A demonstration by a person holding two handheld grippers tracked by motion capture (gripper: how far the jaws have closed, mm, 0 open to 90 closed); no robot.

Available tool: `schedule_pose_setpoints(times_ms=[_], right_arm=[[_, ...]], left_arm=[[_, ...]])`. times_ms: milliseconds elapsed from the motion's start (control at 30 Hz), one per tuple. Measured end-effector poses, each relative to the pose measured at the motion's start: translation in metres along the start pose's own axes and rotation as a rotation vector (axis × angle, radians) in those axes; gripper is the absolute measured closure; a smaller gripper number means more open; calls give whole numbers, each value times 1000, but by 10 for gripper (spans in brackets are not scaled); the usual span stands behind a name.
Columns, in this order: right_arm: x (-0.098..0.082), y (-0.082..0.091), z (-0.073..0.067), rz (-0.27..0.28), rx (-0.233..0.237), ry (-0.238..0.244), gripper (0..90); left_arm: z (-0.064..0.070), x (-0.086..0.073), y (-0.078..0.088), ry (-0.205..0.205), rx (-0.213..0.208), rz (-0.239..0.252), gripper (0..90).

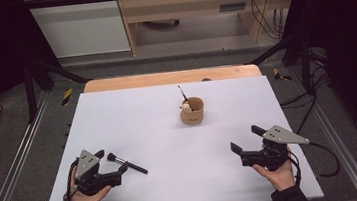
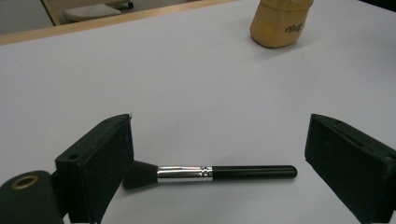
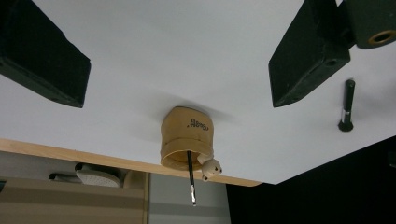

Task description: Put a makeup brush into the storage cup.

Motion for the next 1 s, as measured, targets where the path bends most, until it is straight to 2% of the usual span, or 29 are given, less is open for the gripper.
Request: schedule_pose_setpoints(times_ms=[200, 367, 533, 800, 1000], right_arm=[[-1, 0, 0, -6, -1, -2, 62], [-2, -2, -1, -11, 4, 0, 61], [-2, -1, 0, -8, 2, -3, 61], [-2, -2, 1, -9, 1, -3, 62], [-2, -2, 1, -8, 2, -4, 61]], left_arm=[[1, -9, -2, 26, 25, -38, 81], [5, -17, -7, 45, 24, -71, 97], [6, -18, -11, 20, -3, -88, 106], [2, -13, -19, -55, -87, -119, 116], [-1, -13, -31, -95, -150, -171, 117]])
Point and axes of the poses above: each handheld gripper's, and its own axes: y roughly backward along the jaws, x roughly out of its top, z roughly to its right, the point moved 5 cm from there along -y, roughly forward along the jaws, and after that the axes turned 3 degrees about -x, right-handed, at the moved point
